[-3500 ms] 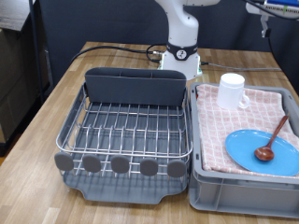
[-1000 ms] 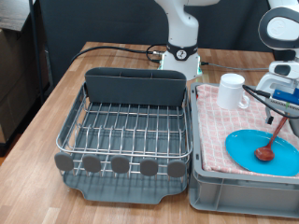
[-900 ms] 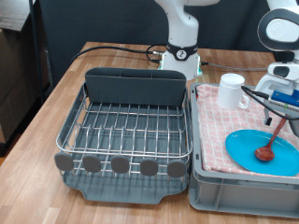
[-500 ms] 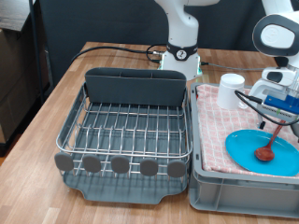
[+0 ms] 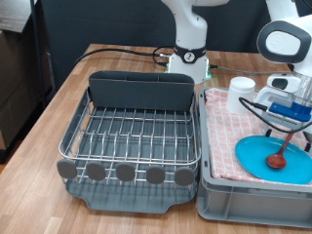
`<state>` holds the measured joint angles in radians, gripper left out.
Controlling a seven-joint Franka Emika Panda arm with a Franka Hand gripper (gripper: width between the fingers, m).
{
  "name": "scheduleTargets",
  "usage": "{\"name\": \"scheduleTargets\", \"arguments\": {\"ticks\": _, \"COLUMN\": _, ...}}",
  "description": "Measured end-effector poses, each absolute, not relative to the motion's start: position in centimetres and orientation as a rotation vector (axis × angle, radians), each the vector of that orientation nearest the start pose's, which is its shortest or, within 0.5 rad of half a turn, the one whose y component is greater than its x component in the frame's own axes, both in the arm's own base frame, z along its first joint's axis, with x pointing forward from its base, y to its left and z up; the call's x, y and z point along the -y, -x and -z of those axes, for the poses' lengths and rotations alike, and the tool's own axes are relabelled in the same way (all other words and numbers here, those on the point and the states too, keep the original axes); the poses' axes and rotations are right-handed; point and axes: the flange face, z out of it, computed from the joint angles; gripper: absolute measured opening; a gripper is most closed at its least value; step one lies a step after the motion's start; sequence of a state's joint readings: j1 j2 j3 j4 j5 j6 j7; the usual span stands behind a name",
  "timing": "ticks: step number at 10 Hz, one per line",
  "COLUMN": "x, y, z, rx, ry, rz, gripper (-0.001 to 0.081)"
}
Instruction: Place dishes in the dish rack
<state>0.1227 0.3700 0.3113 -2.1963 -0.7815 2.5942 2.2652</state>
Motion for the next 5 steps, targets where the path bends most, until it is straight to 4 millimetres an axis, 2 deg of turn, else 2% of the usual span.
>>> {"name": "scheduleTargets", "arguments": {"ticks": 1, "x": -24.8, "y": -49.81, "z": -22.25, "rx": -1.741, "ry": 2.562, "rz": 0.498, "gripper": 0.0708}}
{"name": "scheduleTargets", "arguments": {"ticks": 2, "x": -24.8, "y": -49.65, "z": -22.12, "rx": -1.744, "ry": 2.559, "rz": 0.497, "gripper": 0.0545}}
{"name": "scheduleTargets", "arguments": {"ticks": 3, "x": -24.83, "y": -49.56, "z": -22.02, "rx": -1.745, "ry": 2.557, "rz": 0.498, "gripper": 0.0545}}
{"name": "scheduleTargets", "arguments": {"ticks": 4, "x": -24.87, "y": -49.51, "z": -21.93, "rx": -1.747, "ry": 2.554, "rz": 0.499, "gripper": 0.0365}}
{"name": "scheduleTargets", "arguments": {"ticks": 5, "x": -24.91, "y": -49.47, "z": -21.8, "rx": -1.75, "ry": 2.55, "rz": 0.499, "gripper": 0.0365}}
